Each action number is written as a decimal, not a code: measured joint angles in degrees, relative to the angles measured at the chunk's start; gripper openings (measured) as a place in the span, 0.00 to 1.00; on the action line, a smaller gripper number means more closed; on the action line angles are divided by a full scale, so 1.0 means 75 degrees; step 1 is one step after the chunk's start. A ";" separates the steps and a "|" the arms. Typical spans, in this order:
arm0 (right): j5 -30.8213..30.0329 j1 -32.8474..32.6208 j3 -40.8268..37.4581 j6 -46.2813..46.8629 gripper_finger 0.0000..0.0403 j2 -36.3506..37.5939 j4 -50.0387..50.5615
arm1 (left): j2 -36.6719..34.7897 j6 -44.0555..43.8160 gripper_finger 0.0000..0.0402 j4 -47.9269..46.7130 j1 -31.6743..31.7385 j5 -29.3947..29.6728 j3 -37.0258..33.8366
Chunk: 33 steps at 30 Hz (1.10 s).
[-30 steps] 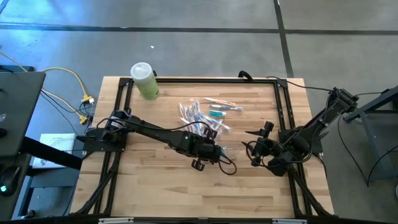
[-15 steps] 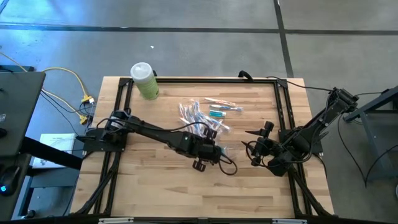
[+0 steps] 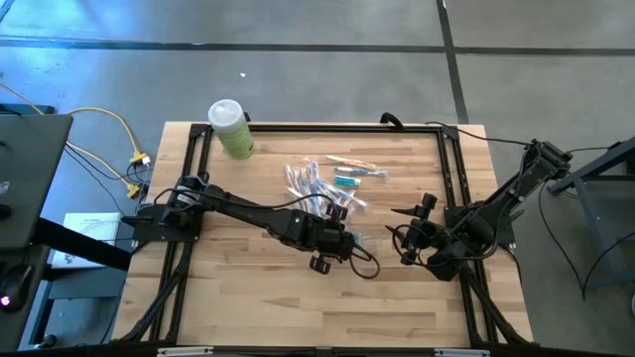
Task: Pick & Place toothbrushing station
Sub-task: Put the blue mouthwash bottle into the transparent organizer, then put the orange toothbrush into the transparent organizer
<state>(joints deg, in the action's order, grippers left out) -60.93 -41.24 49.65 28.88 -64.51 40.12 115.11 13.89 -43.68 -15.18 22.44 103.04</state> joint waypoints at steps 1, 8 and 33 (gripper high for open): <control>0.0000 0.0001 0.0000 0.0000 0.50 0.0000 0.0000 | 0.0000 -0.0003 0.28 -0.0009 0.0000 -0.0003 -0.0003; 0.0003 0.0001 0.0000 0.0000 0.50 0.0000 0.0000 | 0.0000 -0.0044 0.30 0.0000 -0.0017 0.0000 -0.0006; 0.0779 0.0001 0.0000 -0.0141 0.50 0.0000 -0.0037 | -0.0542 0.0780 0.42 -0.0038 -0.1005 0.1218 -0.0009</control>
<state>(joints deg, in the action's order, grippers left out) -55.09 -41.24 49.65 27.83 -64.51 39.84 111.04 19.74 -43.96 -22.72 31.57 102.98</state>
